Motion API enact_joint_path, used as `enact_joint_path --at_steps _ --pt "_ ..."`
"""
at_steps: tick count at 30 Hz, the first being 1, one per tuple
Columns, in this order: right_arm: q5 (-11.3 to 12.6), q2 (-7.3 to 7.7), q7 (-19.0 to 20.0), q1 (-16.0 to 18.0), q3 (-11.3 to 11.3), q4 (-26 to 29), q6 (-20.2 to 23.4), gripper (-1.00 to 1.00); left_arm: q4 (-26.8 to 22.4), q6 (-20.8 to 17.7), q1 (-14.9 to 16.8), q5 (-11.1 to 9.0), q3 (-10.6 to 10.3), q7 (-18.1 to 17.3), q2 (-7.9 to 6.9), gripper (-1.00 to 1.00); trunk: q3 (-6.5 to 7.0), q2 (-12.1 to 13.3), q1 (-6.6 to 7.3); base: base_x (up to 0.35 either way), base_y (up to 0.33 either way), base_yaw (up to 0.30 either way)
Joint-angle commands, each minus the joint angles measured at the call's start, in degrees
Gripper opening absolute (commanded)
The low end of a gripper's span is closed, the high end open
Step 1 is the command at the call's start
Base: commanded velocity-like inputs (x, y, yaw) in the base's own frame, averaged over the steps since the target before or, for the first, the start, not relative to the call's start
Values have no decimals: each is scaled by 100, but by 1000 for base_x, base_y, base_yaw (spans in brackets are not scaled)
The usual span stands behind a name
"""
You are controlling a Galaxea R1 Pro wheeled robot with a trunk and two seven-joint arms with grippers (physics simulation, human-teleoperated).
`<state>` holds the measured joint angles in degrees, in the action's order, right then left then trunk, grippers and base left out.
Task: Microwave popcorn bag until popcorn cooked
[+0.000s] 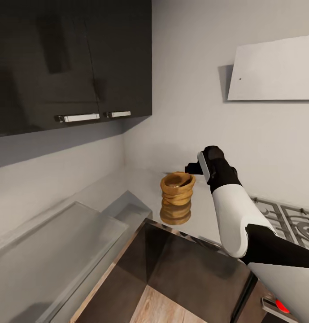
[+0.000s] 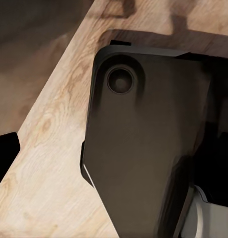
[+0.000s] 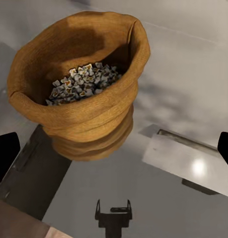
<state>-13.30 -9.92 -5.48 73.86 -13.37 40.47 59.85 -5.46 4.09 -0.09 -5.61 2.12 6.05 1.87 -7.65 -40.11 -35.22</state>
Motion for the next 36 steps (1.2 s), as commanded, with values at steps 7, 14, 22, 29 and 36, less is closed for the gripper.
enact_joint_path --at_steps 7,14,22,29,36 --pt "-22 -8 -5 6 -26 4 15 100 -8 5 -1 -55 10 2 3 100 -9 -7 -2 46 -11 1" --pt "-16 -8 -6 6 -25 4 15 100 -8 4 0 -62 15 2 -2 100 -9 -7 -2 265 -106 0" --pt "0 -8 -6 6 -28 -94 15 100 -8 4 -1 -72 16 2 -2 100 -9 -7 -2 281 -55 0" --pt "12 -8 2 -3 -34 -640 15 100 -8 4 -1 -72 16 2 -2 100 -9 -7 -2 236 -2 0" --pt "5 -8 -3 -3 -34 -1097 15 100 -8 4 0 -72 16 2 -2 100 -9 -7 -2 37 0 0"
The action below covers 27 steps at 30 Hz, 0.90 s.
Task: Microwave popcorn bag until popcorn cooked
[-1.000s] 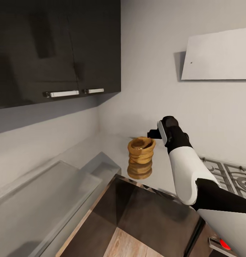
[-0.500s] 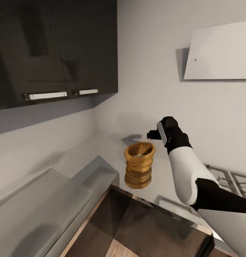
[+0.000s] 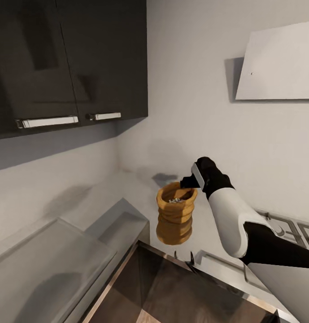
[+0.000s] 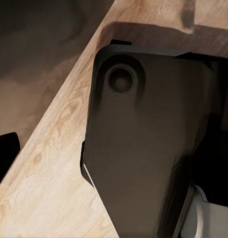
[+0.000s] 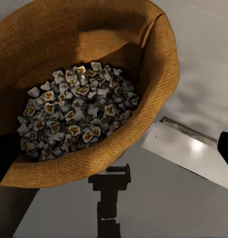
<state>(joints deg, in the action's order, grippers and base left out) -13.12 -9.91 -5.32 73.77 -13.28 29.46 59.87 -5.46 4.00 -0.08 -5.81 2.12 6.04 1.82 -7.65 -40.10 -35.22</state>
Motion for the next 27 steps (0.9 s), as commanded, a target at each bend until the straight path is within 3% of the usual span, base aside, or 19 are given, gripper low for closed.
enact_joint_path --at_steps 1,8,15,22,26,27 --pt "-13 -9 -23 6 -43 -7 13 100 -7 13 -1 -53 16 2 2 100 -9 -7 -2 4 0 0" --pt "-27 -9 -62 -17 -37 -30 13 100 -7 16 -3 -53 21 2 2 100 -9 -7 -2 0 0 0" --pt "-40 -9 -74 -29 -35 -503 5 100 -7 14 -1 -54 23 2 2 100 -9 -7 -2 0 0 0" --pt "-41 -9 -74 -29 -34 -597 -210 100 -7 14 -3 -55 21 2 2 100 -9 -7 -2 0 0 0" --pt "-80 106 55 -53 97 -727 -338 100 -19 13 -1 -84 51 -25 -1 100 -9 -7 -2 0 0 0" --pt "-91 73 87 -49 103 -692 -370 100 -18 13 -1 -87 54 -7 1 100 -9 -7 -2 0 0 0"
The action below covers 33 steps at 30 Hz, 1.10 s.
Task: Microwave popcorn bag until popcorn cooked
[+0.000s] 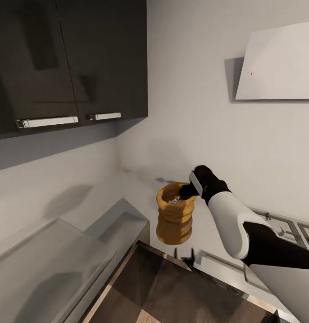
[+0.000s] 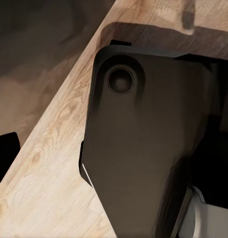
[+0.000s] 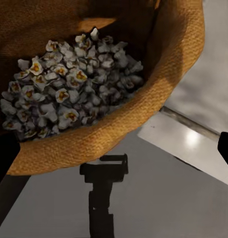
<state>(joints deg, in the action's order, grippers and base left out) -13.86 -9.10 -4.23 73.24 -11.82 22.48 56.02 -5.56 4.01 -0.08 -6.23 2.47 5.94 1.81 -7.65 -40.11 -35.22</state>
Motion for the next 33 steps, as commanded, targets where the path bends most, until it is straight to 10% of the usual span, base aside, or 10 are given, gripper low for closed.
enact_joint_path --at_steps 1,33 --pt "-20 -41 -57 5 -77 39 48 100 -7 12 -1 -48 22 10 3 100 -9 -7 -2 0 0 0" --pt "-16 -90 -251 7 -189 1047 398 100 -6 12 -5 -54 17 21 -5 100 -9 -7 -2 0 -118 91"
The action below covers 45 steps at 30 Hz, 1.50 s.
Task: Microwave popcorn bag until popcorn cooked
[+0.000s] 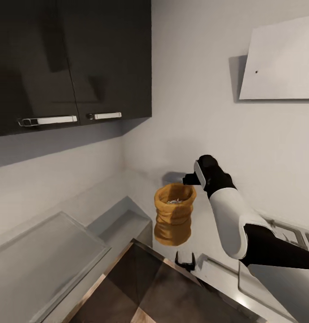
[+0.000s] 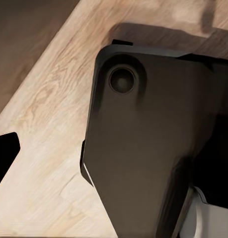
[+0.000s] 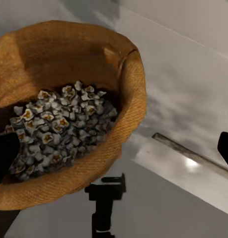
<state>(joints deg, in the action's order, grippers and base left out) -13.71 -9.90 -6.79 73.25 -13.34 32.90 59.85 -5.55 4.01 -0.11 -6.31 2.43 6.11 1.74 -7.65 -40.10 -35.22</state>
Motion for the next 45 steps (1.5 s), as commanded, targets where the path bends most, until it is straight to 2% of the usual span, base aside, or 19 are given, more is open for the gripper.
enact_joint_path --at_steps 1,9,13,19,26,34,45 --pt "-32 -10 1 6 -37 5 15 100 -7 12 -1 -45 20 4 6 100 -9 -7 -2 0 0 274" --pt "-59 -10 -36 6 -37 -22 15 100 -7 12 1 -45 25 4 11 100 -9 -7 -2 0 -46 91" --pt "-198 -10 -42 6 -37 -24 15 100 -7 12 0 -45 22 4 11 100 -9 -7 -2 0 -257 2" --pt "-201 -10 -28 6 -38 -27 15 100 -7 12 1 -45 21 4 11 100 -9 -7 -2 0 -254 0" --pt "-160 -10 -18 4 -38 -124 15 100 -14 12 1 -45 28 4 11 100 -9 -7 -2 0 -17 0" --pt "-158 -10 14 5 -37 -635 -750 100 -10 12 2 -43 26 18 10 100 -9 -7 -2 7 -5 0" --pt "-152 -10 11 3 -37 -772 -799 100 -7 12 -2 -45 20 4 5 100 -9 -7 -2 148 -107 0"
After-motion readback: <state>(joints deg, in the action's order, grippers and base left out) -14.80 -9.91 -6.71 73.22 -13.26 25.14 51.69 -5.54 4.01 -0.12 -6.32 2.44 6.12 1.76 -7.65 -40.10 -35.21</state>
